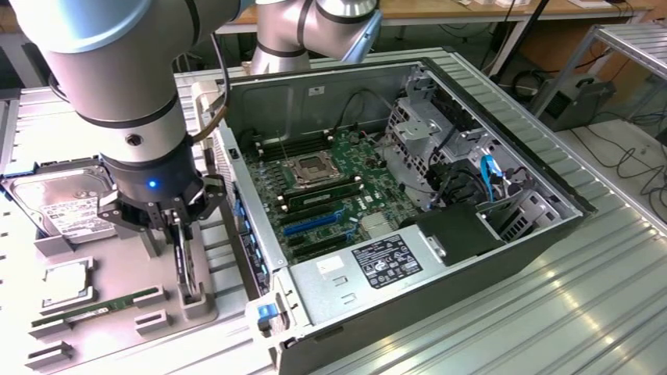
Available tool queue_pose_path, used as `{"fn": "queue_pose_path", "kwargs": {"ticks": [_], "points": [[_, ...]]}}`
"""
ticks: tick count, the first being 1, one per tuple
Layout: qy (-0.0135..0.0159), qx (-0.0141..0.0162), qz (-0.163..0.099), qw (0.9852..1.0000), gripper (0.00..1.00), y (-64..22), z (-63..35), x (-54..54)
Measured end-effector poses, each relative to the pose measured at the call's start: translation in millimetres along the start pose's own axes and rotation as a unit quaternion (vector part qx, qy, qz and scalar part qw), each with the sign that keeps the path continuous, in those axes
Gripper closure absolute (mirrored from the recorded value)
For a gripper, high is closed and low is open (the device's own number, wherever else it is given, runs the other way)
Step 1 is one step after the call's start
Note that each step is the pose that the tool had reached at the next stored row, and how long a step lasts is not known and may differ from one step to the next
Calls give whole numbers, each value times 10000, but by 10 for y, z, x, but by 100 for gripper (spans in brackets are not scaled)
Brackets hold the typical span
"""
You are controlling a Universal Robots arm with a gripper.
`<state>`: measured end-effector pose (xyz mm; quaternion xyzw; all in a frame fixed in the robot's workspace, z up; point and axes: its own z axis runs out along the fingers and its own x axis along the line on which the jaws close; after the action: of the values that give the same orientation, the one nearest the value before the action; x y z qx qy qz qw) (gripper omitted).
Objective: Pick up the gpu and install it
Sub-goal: 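Pick up the gpu and move the gpu toward the slot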
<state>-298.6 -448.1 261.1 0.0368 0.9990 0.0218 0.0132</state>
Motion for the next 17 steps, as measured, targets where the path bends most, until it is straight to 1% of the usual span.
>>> {"fn": "queue_pose_path", "kwargs": {"ticks": [17], "points": [[1,1,0,10000,74,4,-38,-1]]}}
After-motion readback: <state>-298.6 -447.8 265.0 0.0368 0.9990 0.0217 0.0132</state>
